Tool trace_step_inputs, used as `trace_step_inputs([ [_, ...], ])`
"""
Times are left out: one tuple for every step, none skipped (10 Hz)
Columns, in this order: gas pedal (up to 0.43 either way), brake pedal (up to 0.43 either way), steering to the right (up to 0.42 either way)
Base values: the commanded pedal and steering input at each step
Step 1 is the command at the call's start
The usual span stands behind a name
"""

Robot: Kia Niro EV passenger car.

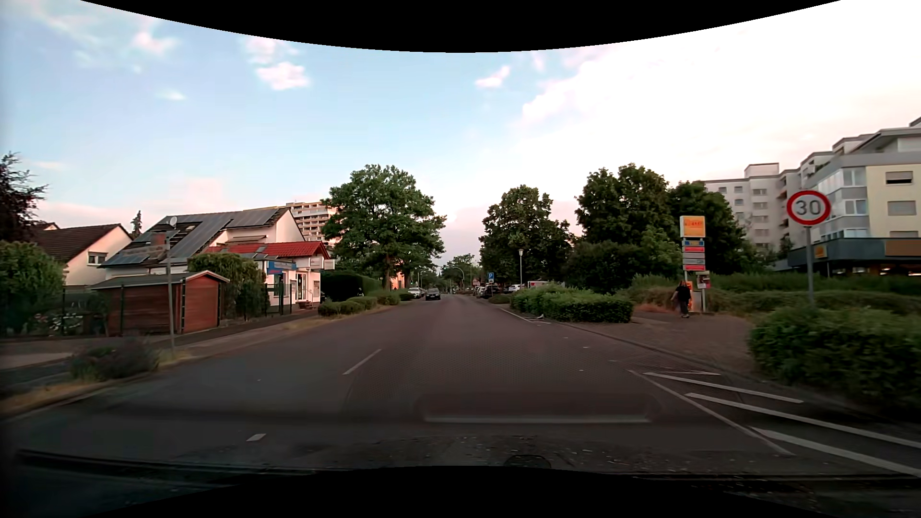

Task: Follow the waypoints while adhering to traffic rules and regulations

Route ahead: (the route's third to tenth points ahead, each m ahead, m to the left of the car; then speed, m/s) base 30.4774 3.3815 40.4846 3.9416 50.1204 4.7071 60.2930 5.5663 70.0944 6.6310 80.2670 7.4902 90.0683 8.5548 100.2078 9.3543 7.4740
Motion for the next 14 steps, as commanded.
trace_step_inputs([
  [0.039,0.000,-0.016],
  [0.039,0.000,-0.016],
  [0.039,0.000,-0.018],
  [0.039,0.000,-0.018],
  [0.039,0.000,-0.019],
  [0.039,0.000,-0.019],
  [0.039,0.000,-0.019],
  [0.039,0.000,-0.019],
  [0.039,0.000,-0.019],
  [0.039,0.000,-0.019],
  [0.039,0.000,-0.019],
  [0.039,0.000,-0.018],
  [0.039,0.000,-0.016],
  [0.039,0.000,-0.014],
])
